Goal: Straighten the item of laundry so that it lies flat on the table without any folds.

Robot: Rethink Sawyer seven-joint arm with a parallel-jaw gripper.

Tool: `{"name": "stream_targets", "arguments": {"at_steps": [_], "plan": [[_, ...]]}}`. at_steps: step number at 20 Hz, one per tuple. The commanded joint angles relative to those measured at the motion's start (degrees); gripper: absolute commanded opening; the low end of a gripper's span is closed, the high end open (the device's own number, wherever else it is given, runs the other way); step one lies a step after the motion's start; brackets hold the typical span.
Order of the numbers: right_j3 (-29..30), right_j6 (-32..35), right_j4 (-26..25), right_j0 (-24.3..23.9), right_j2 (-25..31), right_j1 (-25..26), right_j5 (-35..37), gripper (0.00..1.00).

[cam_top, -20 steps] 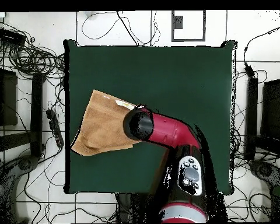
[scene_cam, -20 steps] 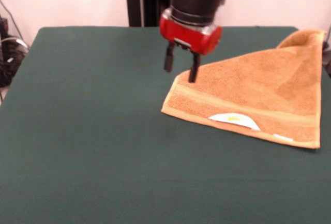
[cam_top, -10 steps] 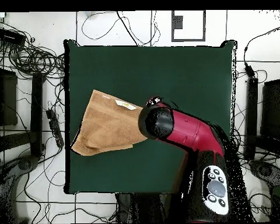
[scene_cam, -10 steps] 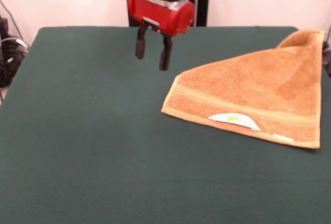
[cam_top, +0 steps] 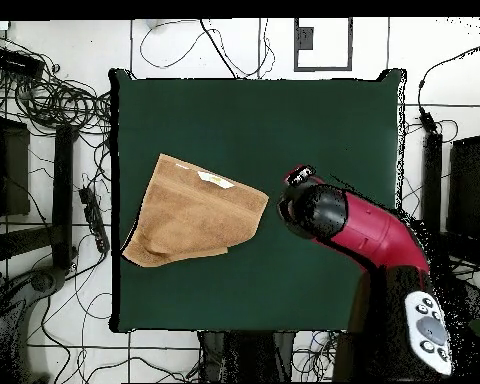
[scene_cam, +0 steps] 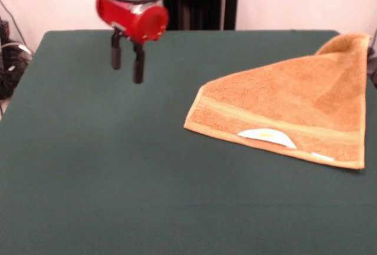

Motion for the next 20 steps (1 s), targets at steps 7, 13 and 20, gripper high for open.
{"name": "stream_targets", "arguments": {"at_steps": [7,13,20], "plan": [[1.4,5.1,-1.7,2.0,10.7,10.6,-7.5,1.00],[2.5,10.0,0.5,6.1,7.9,10.6,-9.8,1.00],[3.7,13.2,2.8,10.2,4.7,10.0,-10.5,1.00]]}}
